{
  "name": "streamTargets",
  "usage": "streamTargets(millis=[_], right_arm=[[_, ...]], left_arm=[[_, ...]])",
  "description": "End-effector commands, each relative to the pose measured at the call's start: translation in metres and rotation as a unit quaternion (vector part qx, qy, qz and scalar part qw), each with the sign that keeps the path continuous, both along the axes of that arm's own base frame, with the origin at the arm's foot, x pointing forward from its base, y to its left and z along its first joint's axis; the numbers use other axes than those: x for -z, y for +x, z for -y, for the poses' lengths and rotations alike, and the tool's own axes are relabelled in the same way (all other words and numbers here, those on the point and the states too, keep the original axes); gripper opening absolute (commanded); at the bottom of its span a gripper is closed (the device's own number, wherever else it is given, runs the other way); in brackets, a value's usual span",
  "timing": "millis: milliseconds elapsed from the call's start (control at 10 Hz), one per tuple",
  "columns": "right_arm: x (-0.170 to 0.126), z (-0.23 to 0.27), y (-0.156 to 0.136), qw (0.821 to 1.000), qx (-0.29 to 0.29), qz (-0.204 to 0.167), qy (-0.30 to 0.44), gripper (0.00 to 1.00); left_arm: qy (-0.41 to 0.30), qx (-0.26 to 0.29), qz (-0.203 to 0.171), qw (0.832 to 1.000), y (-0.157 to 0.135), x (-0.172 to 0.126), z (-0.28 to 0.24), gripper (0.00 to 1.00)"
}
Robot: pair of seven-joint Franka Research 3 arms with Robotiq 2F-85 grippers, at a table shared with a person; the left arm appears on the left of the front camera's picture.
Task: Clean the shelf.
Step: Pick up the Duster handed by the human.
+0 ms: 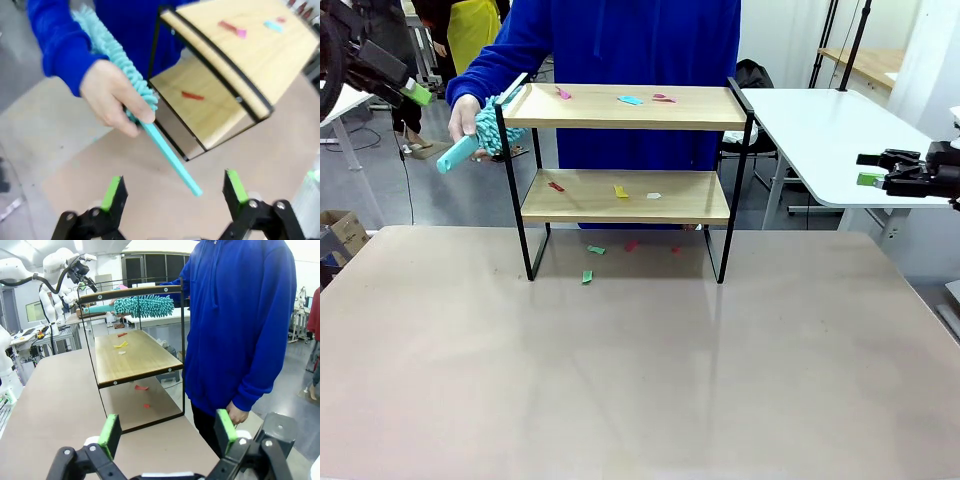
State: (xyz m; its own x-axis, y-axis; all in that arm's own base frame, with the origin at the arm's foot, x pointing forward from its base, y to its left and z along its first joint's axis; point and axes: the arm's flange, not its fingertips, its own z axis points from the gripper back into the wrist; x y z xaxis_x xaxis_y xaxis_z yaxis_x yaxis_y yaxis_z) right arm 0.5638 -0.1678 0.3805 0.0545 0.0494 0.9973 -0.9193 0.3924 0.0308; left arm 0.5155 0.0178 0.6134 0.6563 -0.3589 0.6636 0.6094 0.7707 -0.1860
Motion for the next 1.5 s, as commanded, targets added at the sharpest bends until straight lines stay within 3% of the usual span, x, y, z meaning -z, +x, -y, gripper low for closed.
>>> streamTargets(millis=[0, 200, 400, 700, 1000, 1400], right_arm=[[-0.004, -0.002, 0.0, 1.0, 0.001, -0.005, -0.004, 1.0], [-0.004, -0.002, 0.0, 1.0, 0.001, -0.005, -0.004, 1.0], [-0.004, -0.002, 0.0, 1.0, 0.001, -0.005, -0.004, 1.0], [-0.004, -0.002, 0.0, 1.0, 0.001, -0.005, -0.004, 1.0], [-0.004, -0.002, 0.0, 1.0, 0.001, -0.005, -0.004, 1.0], [-0.004, -0.002, 0.0, 1.0, 0.001, -0.005, -0.004, 1.0]], left_arm=[[-0.011, 0.01, 0.017, 1.0, 0.005, -0.01, -0.022, 1.0], [-0.002, -0.001, 0.004, 1.0, 0.001, -0.002, -0.007, 1.0], [0.032, -0.123, 0.02, 0.992, -0.032, -0.011, 0.036, 1.0], [0.088, -0.204, 0.036, 0.974, -0.046, -0.005, 0.083, 1.0], [0.121, -0.227, 0.015, 0.966, -0.04, 0.02, 0.101, 1.0], [0.133, -0.21, -0.046, 0.967, -0.031, 0.062, 0.108, 1.0]])
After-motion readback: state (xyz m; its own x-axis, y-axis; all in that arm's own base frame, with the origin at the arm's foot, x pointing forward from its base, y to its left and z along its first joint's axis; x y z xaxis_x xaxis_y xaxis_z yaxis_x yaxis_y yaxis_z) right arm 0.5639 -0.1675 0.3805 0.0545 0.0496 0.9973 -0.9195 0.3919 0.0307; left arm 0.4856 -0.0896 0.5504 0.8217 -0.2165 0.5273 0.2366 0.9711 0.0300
